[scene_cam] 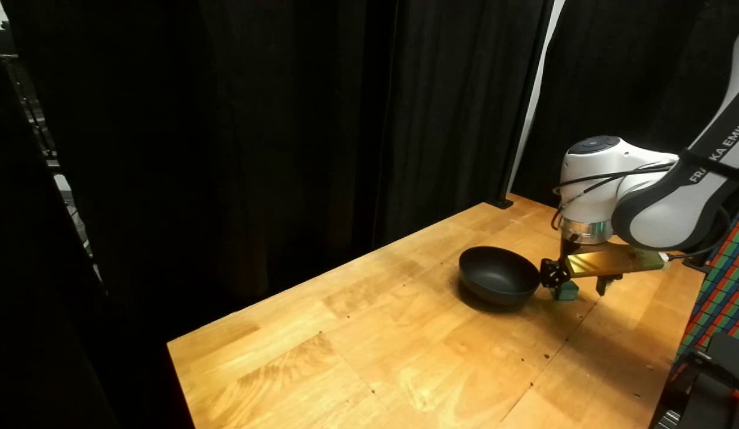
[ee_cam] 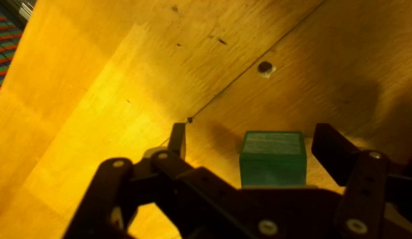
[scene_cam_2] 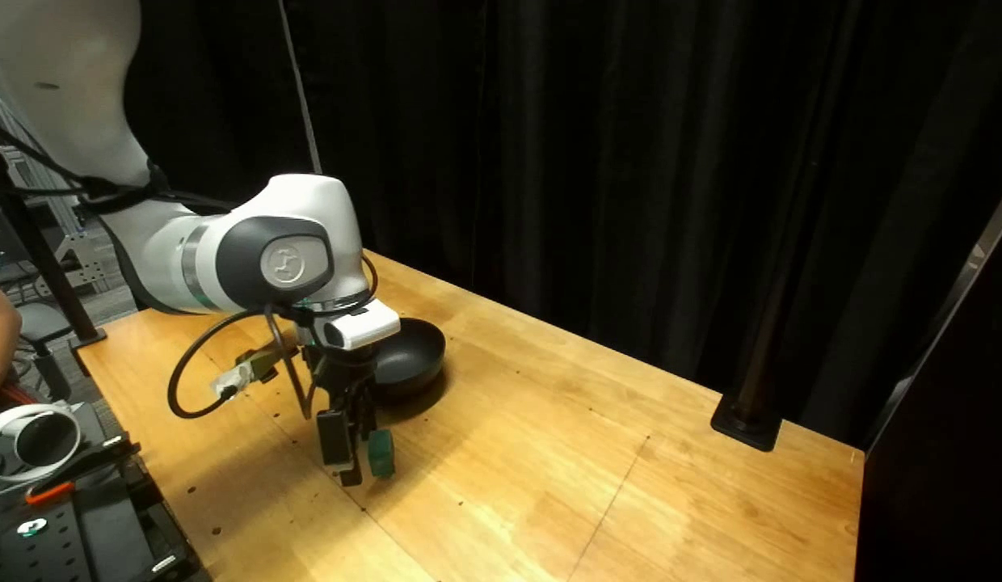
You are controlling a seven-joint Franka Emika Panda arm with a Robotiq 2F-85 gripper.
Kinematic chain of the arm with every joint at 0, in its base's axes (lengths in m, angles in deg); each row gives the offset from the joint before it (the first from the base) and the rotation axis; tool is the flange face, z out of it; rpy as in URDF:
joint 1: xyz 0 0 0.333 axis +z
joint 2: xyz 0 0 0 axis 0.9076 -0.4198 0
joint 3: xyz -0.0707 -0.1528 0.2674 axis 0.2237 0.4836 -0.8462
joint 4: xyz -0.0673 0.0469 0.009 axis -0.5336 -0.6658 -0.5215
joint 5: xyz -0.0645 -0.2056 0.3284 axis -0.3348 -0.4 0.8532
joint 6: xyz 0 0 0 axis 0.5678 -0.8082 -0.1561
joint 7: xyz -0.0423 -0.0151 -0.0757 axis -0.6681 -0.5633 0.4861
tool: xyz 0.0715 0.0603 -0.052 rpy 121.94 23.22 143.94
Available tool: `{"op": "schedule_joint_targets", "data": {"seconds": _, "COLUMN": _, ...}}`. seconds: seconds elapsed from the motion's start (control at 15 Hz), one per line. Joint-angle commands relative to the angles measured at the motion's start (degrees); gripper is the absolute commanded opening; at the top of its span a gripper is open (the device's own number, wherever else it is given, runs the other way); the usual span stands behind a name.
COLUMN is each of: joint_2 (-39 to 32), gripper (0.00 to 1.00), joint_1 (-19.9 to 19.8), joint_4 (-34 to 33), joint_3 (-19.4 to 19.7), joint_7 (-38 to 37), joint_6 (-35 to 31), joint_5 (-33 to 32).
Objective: Pick a block and put it in the bowl
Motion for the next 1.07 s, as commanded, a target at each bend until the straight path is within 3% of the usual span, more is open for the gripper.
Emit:
{"op": "schedule_joint_targets", "data": {"seconds": 0.0, "joint_2": -3.0, "gripper": 0.66, "joint_1": 3.4, "joint_4": -2.4, "joint_3": 3.6, "joint_7": 0.6, "joint_6": -3.5, "joint_5": 2.5}}
{"op": "schedule_joint_targets", "data": {"seconds": 0.33, "joint_2": -4.4, "gripper": 0.25, "joint_1": 5.9, "joint_4": -3.4, "joint_3": 6.4, "joint_7": 1.4, "joint_6": -5.5, "joint_5": 5.1}}
{"op": "schedule_joint_targets", "data": {"seconds": 0.4, "joint_2": -3.8, "gripper": 0.21, "joint_1": 5.7, "joint_4": -3.1, "joint_3": 5.9, "joint_7": 2.5, "joint_6": -4.7, "joint_5": 6.7}}
{"op": "schedule_joint_targets", "data": {"seconds": 0.6, "joint_2": 2.6, "gripper": 0.21, "joint_1": 7.0, "joint_4": -0.6, "joint_3": 7.6, "joint_7": 3.5, "joint_6": -1.2, "joint_5": 7.4}}
{"op": "schedule_joint_targets", "data": {"seconds": 0.8, "joint_2": 12.0, "gripper": 0.21, "joint_1": 9.4, "joint_4": 1.2, "joint_3": 10.5, "joint_7": 1.5, "joint_6": 4.0, "joint_5": 3.2}}
{"op": "schedule_joint_targets", "data": {"seconds": 0.87, "joint_2": 14.8, "gripper": 0.21, "joint_1": 9.3, "joint_4": 1.2, "joint_3": 10.1, "joint_7": 1.4, "joint_6": 6.5, "joint_5": 1.8}}
{"op": "schedule_joint_targets", "data": {"seconds": 1.0, "joint_2": 19.5, "gripper": 0.21, "joint_1": 6.5, "joint_4": 1.4, "joint_3": 5.5, "joint_7": 6.5, "joint_6": 9.6, "joint_5": 5.5}}
